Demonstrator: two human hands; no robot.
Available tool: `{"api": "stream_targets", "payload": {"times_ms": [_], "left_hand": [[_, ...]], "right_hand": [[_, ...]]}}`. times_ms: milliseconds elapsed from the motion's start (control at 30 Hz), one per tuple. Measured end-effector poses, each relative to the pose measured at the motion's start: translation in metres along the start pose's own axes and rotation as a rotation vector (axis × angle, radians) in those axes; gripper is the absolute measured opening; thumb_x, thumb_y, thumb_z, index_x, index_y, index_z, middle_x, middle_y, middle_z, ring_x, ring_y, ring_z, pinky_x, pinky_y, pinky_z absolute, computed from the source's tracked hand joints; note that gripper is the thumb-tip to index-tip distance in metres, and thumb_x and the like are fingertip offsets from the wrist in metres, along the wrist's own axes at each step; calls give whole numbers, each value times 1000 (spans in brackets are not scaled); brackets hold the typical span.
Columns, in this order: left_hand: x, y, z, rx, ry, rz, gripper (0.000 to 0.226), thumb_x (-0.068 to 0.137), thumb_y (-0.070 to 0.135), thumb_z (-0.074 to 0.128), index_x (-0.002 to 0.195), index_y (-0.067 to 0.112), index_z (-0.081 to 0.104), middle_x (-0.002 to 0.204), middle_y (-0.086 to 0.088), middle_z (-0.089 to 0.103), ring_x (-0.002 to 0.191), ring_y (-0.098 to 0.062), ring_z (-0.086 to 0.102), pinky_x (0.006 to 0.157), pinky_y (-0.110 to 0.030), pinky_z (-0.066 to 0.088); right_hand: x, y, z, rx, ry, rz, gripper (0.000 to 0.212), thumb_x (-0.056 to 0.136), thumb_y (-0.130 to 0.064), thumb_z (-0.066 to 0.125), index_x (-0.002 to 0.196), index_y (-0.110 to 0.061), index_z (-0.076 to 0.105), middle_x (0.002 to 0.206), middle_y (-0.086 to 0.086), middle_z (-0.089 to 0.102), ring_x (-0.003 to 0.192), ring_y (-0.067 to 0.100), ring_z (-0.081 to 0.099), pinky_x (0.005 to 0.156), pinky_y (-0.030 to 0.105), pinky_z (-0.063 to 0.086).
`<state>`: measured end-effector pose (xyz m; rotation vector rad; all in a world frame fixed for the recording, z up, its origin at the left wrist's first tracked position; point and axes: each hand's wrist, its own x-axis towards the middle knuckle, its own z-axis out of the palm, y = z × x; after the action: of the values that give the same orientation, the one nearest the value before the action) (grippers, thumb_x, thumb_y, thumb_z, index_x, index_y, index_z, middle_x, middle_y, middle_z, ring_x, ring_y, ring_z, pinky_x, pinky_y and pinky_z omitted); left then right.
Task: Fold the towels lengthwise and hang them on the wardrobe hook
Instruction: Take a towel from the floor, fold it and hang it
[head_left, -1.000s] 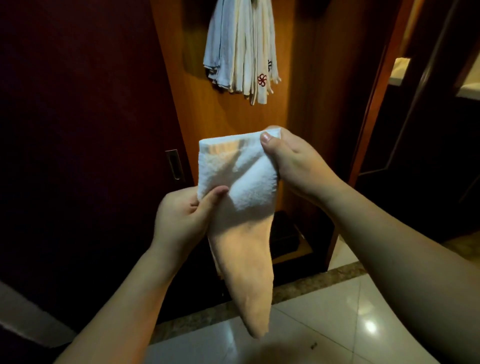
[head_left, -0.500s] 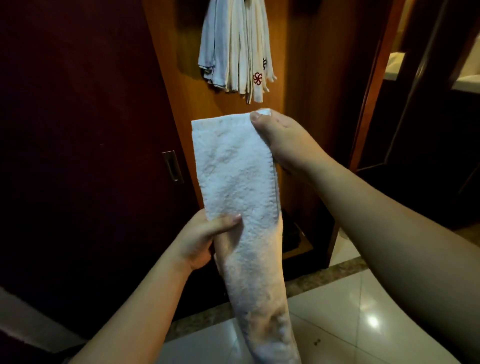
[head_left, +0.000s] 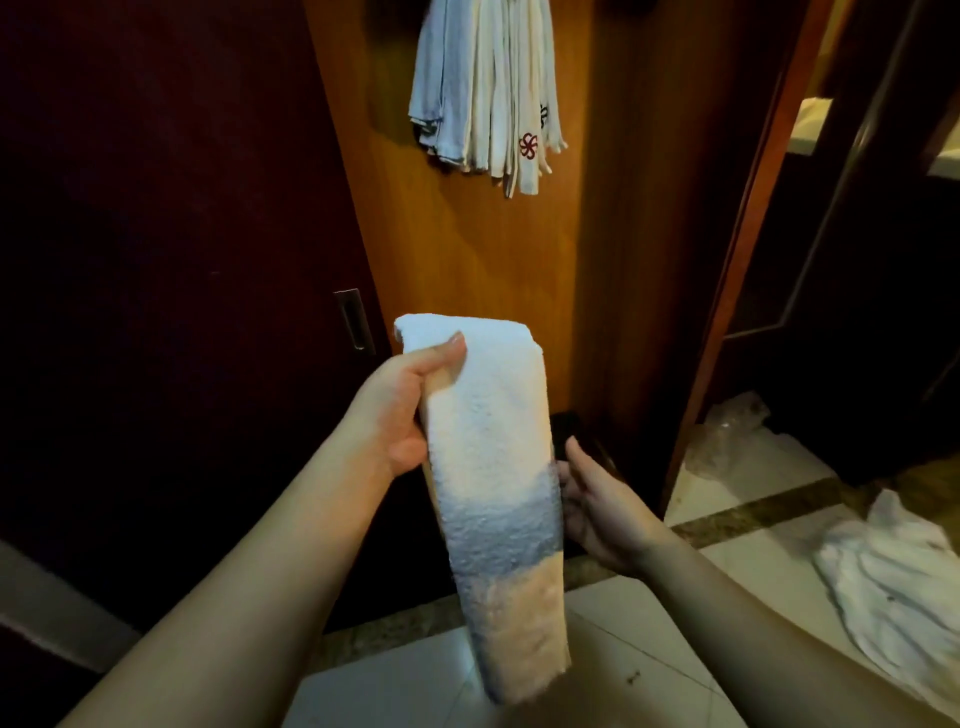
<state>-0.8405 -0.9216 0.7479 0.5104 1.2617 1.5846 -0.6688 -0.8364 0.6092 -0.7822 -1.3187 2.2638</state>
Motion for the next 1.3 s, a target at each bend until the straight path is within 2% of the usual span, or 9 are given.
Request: {"api": "stream_targets", "payload": {"times_ms": [67,133,300,533,700,867,1033,1167,1300], "left_hand": [[4,3,-1,-6,47,19,33,91,22,66,117,3,64,103,-14,75,94,-29,73,87,-45,55],[6,6,-3,-25,72,41,39,90,24,67,123,3,61,109,-15,74,99,-31,72,88,-47,55],[7,11,0,-28,73,69,41,92,23,64,128,4,57,111,-15,73,98,-31,73,81,-45,56],[9,13,3,0,87,80,45,89,26,68,126,4,58,110,-14,74,97,-30,73,84,-46,56],[12,14,4,33,107,92,43,86,28,73,121,6,60,105,-12,75,94,-28,74,89,-47,56],[18,19,4,26,121,88,44,86,27,74,122,6,59,106,-13,74,94,-29,74,88,-47,56],[28,28,2,23,47,10,41,92,24,66,128,5,58,108,-15,74,93,-32,74,71,-42,59],[34,32,5,102,-16,-56,24,97,22,60,109,3,64,99,-14,76,85,-28,74,79,-42,56],[44,37,5,158,-38,-67,23,97,23,60,110,4,61,98,-14,75,88,-28,74,78,-43,56]], "right_hand": [[-6,-2,6,-190,102,-134,34,100,-43,44,116,-22,65,106,3,70,95,17,66,87,33,49],[-10,-2,9,-331,180,-233,18,100,-32,54,118,-32,55,112,-5,68,101,14,67,83,28,52],[-21,-7,23,-389,182,-323,25,97,-24,61,115,-35,48,119,-8,62,92,-4,68,68,15,54],[-19,-13,28,-517,213,-347,15,95,-34,63,108,-30,56,104,-6,70,86,-1,69,73,18,54],[-19,-9,30,-562,252,-379,11,99,-40,52,104,-30,54,94,-1,71,83,9,69,78,35,56],[-16,-9,33,-468,304,-423,18,96,-43,54,108,-31,47,94,-3,68,82,7,67,70,29,53],[-7,-30,19,-102,-78,-64,87,55,-51,92,128,-17,59,118,9,71,104,23,71,85,35,57],[-11,-45,13,-211,-386,147,64,41,-45,99,96,-17,82,105,6,76,97,18,73,85,29,57],[-8,-50,18,-318,-342,158,72,62,-48,90,119,-10,68,123,11,70,116,25,65,107,41,46]]}}
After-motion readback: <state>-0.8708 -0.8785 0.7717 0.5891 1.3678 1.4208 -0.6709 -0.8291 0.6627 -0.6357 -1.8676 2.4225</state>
